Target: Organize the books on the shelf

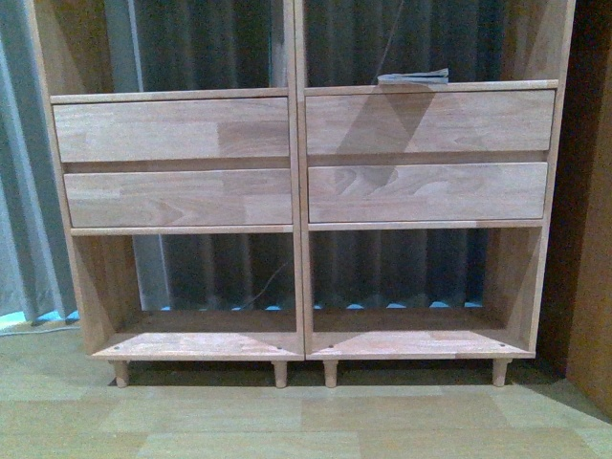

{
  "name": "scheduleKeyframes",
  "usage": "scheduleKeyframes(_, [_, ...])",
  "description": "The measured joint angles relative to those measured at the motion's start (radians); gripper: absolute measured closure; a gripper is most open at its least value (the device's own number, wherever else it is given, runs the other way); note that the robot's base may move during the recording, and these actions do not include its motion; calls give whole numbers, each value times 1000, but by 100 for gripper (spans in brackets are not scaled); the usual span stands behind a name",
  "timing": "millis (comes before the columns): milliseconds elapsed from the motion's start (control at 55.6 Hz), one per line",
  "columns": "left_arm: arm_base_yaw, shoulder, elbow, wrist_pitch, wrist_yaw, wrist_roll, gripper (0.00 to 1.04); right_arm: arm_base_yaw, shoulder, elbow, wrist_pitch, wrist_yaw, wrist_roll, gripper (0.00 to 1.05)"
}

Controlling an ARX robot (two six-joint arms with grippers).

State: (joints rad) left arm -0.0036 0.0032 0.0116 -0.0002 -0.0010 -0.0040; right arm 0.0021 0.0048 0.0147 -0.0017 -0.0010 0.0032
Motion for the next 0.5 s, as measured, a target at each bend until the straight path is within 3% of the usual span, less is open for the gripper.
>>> scheduleKeyframes(503, [0,0,0,0,0,0,7,0,0,0,0,0,0,7])
